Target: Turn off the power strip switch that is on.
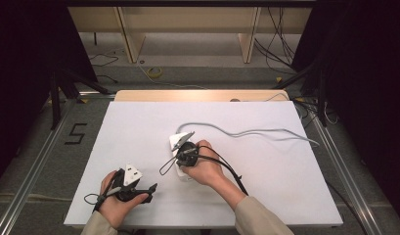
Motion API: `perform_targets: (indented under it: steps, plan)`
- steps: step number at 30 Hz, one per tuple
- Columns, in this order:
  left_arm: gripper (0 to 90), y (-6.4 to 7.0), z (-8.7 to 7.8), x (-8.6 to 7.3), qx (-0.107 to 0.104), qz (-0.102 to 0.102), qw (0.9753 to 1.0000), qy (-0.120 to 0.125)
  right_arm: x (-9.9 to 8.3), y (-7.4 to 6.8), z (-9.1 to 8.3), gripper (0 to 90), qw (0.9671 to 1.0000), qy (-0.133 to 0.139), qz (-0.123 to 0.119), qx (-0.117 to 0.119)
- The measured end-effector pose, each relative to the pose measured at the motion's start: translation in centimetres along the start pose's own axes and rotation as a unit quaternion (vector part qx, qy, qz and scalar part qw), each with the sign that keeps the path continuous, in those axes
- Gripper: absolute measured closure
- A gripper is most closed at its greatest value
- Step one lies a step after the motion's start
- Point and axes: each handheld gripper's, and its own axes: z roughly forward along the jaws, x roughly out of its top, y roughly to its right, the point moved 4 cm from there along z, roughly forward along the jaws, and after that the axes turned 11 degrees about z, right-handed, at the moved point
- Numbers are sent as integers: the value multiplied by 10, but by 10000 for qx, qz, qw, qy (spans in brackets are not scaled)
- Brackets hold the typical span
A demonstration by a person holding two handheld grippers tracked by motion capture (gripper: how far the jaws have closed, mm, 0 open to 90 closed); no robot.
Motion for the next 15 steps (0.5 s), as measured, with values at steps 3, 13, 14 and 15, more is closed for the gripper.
perform_targets:
  steps: [3, 13, 14, 15]
  plan:
    - [166, 0, 0, 0, 2, 1, 10000, -1, 0, 0, 0, 900, 10000, 3, 12, 14]
    - [166, 1, 0, 1, 6, 5, 10000, -3, 1, -1, 1, 900, 10000, -27, 9, -59]
    - [166, 1, 0, 1, 6, 4, 10000, -2, 1, -1, 1, 900, 10000, -27, 1, -63]
    - [166, 1, 0, 1, 5, 5, 10000, -1, 1, -1, 1, 900, 10000, -23, -3, -64]
